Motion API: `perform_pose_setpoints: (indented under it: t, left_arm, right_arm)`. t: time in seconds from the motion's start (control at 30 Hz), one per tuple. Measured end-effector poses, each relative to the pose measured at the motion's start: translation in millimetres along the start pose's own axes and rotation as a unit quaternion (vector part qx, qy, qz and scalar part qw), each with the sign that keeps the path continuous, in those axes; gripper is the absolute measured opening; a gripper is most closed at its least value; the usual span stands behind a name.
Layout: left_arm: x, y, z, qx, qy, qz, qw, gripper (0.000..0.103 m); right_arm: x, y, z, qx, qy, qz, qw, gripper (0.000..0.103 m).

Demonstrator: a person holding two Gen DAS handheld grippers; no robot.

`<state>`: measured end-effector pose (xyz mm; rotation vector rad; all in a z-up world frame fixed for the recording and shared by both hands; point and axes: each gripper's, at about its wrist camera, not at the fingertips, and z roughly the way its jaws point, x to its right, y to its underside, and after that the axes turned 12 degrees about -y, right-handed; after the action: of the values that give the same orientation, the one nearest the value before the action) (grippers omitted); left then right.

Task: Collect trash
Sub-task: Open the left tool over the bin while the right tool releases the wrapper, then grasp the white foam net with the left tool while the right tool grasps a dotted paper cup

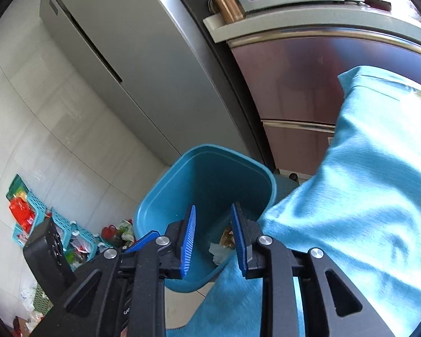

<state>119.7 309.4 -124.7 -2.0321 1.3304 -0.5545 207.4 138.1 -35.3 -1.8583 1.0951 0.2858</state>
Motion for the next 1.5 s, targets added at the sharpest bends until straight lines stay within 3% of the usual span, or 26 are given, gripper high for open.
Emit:
perform_pose_setpoints:
  t: [0.23, 0.47, 0.7, 0.97, 1.13, 1.2, 1.5]
  left_arm:
    - [18.1, -0.5, -44.2, 0.052, 0.032, 0.009, 0.9981, 0.044]
    - [59.3, 5.3, -91.5, 0.087, 0.108, 0.045, 0.9893, 0.049]
    - [128.1, 19.0, -127.6, 0.095, 0.189, 0.11, 0.9711, 0.049]
    - [219.4, 44.1, -158.8, 0.101, 0.26, 0.19, 0.9414, 0.05]
    - [260.9, 48.9, -163.1, 0.099, 0.284, 0.22, 0.928, 0.05]
    - [274.7, 50.9, -164.5, 0.099, 0.288, 0.234, 0.9233, 0.051]
    - [326.9, 54.8, -167.3, 0.103, 0.297, 0.284, 0.9061, 0.054]
  right_arm:
    - [-10.2, 13.4, -55.0, 0.032, -0.026, -0.026, 0.999, 0.035]
    - [-16.0, 33.5, -135.3, 0.082, -0.018, -0.07, 0.994, 0.042]
    - [0.4, 63.4, -216.4, 0.133, 0.029, -0.079, 0.988, 0.046]
    - [46.6, 133.7, -306.2, 0.196, 0.148, -0.019, 0.969, 0.054]
    - [80.2, 172.1, -339.6, 0.211, 0.214, 0.028, 0.953, 0.059]
    - [91.0, 180.7, -343.5, 0.21, 0.228, 0.042, 0.95, 0.068]
    - [113.6, 192.8, -323.8, 0.199, 0.209, 0.064, 0.955, 0.068]
